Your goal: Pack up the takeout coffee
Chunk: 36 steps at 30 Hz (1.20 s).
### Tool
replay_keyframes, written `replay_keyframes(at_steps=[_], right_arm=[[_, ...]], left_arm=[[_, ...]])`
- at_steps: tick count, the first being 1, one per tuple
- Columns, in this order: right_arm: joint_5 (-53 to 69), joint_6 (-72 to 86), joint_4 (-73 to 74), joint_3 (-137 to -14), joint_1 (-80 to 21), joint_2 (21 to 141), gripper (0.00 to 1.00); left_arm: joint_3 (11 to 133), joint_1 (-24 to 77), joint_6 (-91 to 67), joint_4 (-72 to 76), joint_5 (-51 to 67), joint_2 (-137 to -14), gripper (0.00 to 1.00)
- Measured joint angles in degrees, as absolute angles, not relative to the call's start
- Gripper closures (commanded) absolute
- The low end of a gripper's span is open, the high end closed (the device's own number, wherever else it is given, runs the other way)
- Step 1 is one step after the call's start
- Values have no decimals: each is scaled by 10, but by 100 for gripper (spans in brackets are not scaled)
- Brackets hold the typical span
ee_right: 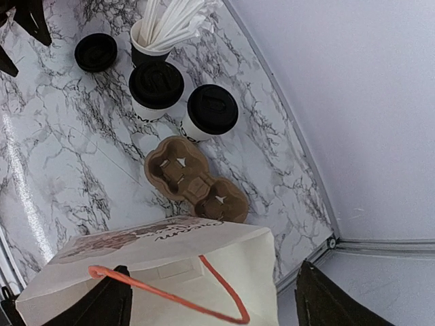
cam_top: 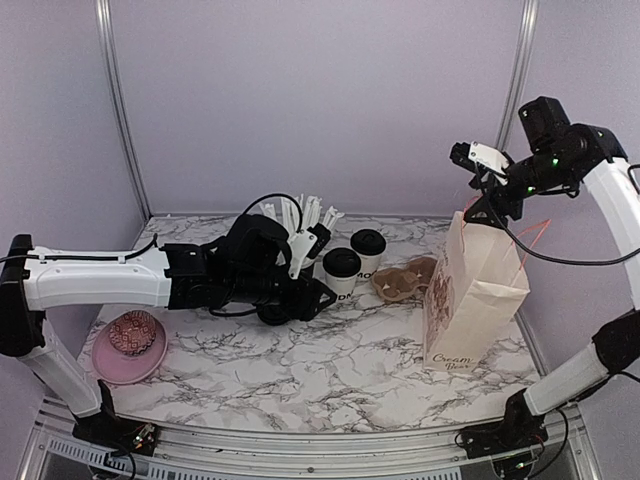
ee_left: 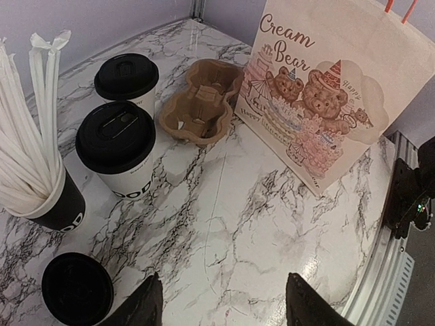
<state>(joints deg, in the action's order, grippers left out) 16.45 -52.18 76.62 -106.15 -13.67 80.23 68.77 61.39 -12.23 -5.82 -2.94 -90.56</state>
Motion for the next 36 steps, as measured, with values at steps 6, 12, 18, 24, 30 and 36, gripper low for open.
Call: replay_keyframes(at_steps=[6,12,18,24,30,36], right_arm=[[232,-556,769,-1140,-41,808,13],[288,-573,766,-1163,41,845,19],[267,-503,641,-1121,81,883,28],[227,-412,494,-990,94,895,34],[170,-326,372,-818,95,886,34],[164,-317,325,-755,114,881,35]], left_arm=[[705,614,-124,-62,-24,-906,37],[707,614,-124,-63,-19,-906,37],[707,617,-126,-63,-5,-906,38],[707,636,-123,-63,13,-906,38],[706,645,-117,-63,18,-905,38],[705,645,-112,-63,25,-905,38]])
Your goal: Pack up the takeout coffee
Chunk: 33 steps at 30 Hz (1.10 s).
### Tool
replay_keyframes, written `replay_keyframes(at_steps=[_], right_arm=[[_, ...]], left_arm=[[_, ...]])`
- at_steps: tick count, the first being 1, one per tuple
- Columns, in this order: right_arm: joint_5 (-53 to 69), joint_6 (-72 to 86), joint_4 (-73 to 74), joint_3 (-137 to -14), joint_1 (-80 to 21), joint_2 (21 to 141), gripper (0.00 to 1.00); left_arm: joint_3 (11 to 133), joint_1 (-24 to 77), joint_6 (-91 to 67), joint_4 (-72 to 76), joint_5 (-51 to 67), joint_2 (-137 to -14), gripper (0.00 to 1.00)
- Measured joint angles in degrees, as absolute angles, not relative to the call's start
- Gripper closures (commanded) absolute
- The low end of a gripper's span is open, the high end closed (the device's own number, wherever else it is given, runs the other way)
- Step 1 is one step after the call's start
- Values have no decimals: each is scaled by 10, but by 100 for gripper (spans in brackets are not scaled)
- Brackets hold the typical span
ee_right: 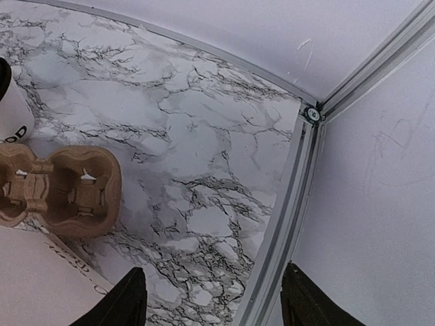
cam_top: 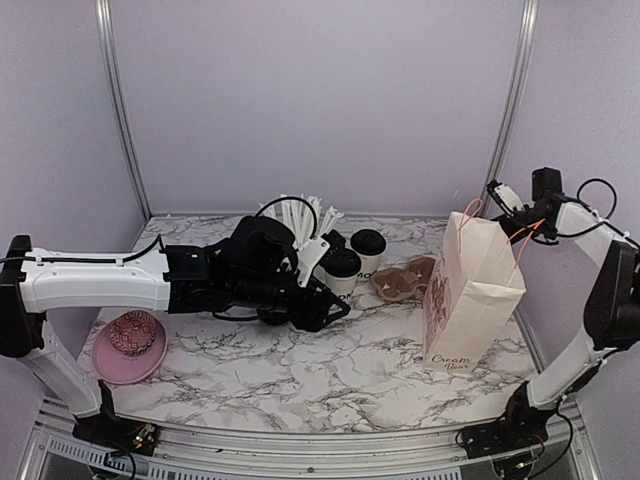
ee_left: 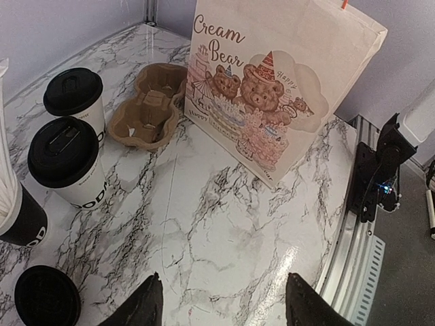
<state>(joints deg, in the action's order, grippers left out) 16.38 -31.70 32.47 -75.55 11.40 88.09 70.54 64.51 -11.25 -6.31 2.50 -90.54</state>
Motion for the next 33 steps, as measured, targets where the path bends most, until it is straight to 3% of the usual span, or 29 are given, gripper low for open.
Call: replay_keyframes(at_steps=[10,18,33], right_arm=[[232,-433,325,-577,122,793,35],[329,-547,413,-490,122,712,35],[406,-559,506,-433,60,604,25]], left_arm=[[705,646,-111,-63,30,-905,37],[718,655,-149,-57,3,-906,30],[874,722,-206,-24,74,-950,27]])
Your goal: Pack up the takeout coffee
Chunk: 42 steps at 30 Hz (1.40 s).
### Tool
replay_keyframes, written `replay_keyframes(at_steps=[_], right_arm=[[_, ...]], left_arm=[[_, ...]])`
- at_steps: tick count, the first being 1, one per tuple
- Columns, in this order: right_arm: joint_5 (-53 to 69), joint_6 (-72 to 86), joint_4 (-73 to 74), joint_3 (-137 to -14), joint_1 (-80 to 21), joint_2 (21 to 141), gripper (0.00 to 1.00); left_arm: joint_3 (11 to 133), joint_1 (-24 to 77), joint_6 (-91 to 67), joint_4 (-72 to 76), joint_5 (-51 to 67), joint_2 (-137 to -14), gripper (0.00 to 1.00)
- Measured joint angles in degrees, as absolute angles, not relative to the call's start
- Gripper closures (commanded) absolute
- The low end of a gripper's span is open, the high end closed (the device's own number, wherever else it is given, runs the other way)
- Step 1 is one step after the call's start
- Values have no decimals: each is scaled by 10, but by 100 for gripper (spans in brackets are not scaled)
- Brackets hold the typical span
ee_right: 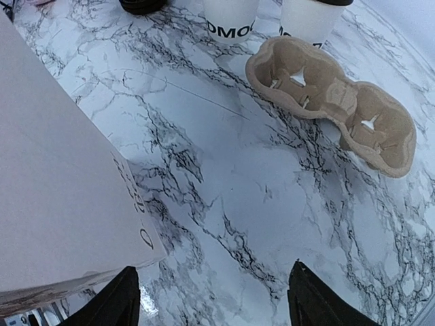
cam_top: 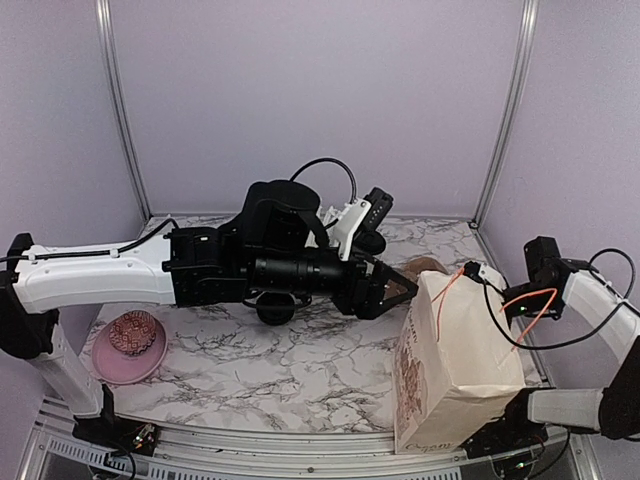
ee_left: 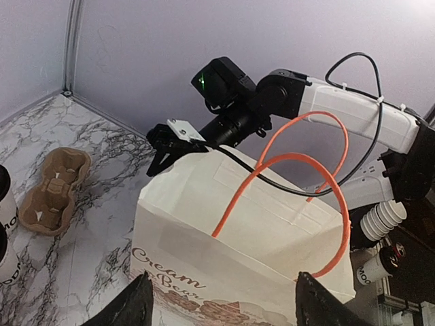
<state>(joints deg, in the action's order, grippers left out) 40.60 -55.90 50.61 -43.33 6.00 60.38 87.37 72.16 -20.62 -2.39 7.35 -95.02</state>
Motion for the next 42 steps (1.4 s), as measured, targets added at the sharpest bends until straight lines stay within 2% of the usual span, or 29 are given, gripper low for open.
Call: replay_keyframes(at_steps=[12,20,23,24,27,28,31,33,42], right_arm=[[458,-446,486,-559,60,628,20],[457,-392,451,-578,60,622,19],[456,-381,443,-578,60,618,20],[455,-377,440,-578,60,616,20],[453,-370,434,-578,60,611,20],[450,-367,431,-578,60,608,20],[443,-357,423,-578,60,598,20],[439,-353,420,-578,60,592,20],[432,-345,412,-578,60,585,20]], left_arm=[[890,795,-217,-121,53,-956,25],[1051,825,-239,-176,25,-1053,29],[1109,825,-260,-219,-11,-1090,38],[1127,824,-268,-235,-22,-1102,43],[1160,818,-289,-271,-40,-1128,68],[1163,815,-292,-283,-42,-1133,71],[1163,810,-304,-307,-46,-1136,90],[1163,808,-307,-314,-53,-1134,99],[1098,769,-290,-362,-53,-1057,100]])
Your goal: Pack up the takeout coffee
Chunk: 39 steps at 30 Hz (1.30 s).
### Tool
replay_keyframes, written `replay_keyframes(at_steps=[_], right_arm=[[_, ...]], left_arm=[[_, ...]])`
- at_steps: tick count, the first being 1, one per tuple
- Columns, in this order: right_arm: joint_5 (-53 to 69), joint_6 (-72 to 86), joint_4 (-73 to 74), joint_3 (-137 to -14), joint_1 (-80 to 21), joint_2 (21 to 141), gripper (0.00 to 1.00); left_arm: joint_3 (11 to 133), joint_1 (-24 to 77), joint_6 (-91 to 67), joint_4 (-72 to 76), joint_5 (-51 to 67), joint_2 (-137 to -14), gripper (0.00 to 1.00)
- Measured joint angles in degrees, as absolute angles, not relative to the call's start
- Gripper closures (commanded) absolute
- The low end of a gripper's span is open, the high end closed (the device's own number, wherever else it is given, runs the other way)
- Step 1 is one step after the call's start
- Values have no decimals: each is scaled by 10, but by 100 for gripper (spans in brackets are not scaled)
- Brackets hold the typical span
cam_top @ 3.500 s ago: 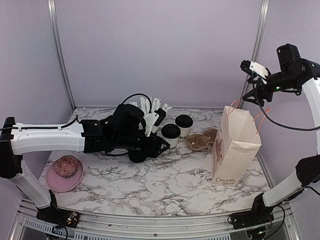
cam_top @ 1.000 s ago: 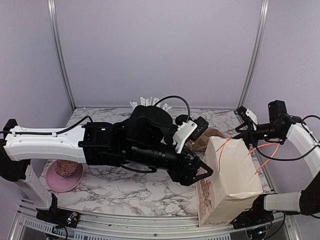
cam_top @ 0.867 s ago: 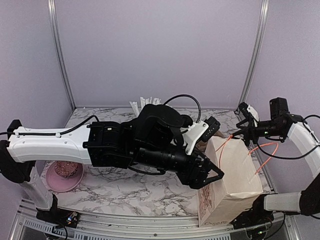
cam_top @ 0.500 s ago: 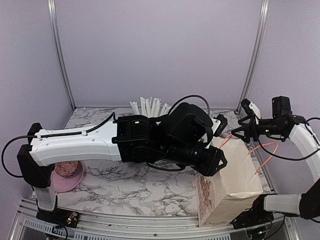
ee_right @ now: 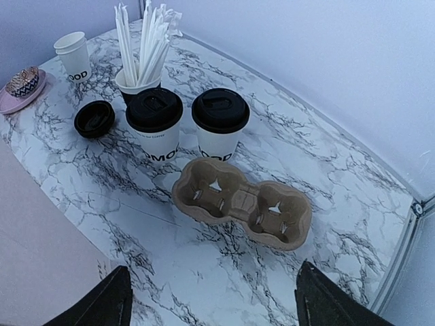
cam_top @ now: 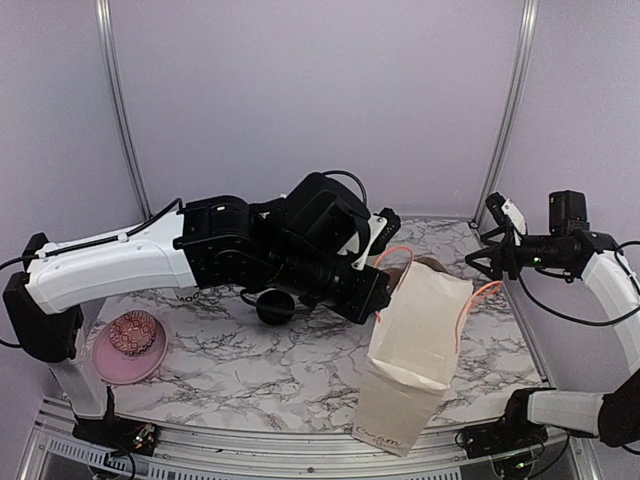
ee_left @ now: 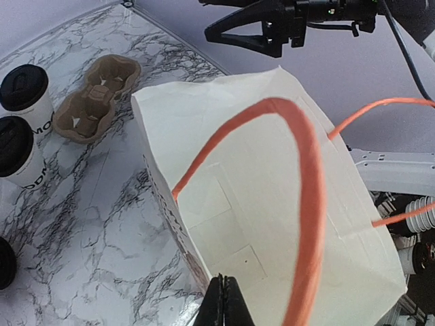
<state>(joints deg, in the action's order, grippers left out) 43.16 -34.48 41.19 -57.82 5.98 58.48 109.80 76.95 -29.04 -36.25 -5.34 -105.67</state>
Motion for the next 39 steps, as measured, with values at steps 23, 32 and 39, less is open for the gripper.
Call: replay_keyframes(at_steps=[23,32,39], right_arm=[[450,-356,391,-578,52,612,21],[457,-356,379,-574,50,622,21],[439,-354,365,-574,32,656,24]], left_arm=[[1108,653,-100,-561,5,-1000,75],[1136,634,-72,-587,-38,-1011,47],[1108,634,-70,-590,-9,-996,50]])
